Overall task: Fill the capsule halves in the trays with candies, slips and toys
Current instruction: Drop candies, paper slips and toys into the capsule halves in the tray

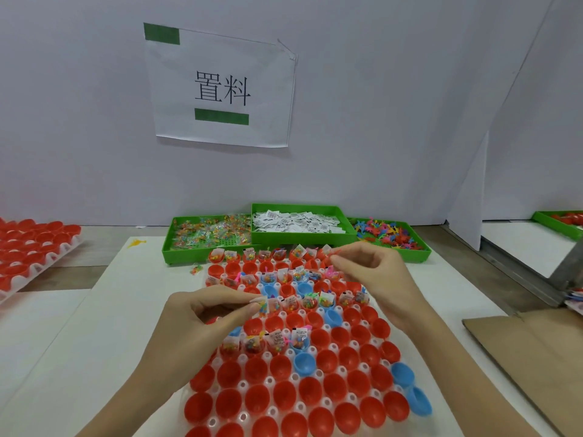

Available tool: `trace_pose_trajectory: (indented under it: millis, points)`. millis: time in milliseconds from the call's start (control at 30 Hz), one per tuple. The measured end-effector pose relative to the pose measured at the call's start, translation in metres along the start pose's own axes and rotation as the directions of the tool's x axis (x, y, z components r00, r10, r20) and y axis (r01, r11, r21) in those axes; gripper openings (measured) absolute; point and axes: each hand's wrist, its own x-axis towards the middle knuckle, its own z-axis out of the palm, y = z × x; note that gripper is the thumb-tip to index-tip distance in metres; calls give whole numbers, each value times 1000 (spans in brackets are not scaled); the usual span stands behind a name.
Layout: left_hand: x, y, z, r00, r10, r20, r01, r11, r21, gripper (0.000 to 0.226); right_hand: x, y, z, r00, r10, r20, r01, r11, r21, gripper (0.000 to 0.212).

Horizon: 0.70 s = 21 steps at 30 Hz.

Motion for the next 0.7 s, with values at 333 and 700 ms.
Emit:
trace_pose_trajectory:
  millis: [333, 700]
  points:
    - [3, 4, 25, 992, 123, 23, -124, 991, 55, 15, -33, -26, 32, 918, -152, 368, 185, 981, -56, 10]
    - [33, 9, 65, 980, 76, 186, -97, 990, 105, 13, -26, -27, -14, 883, 75, 464, 6, 985, -172, 13]
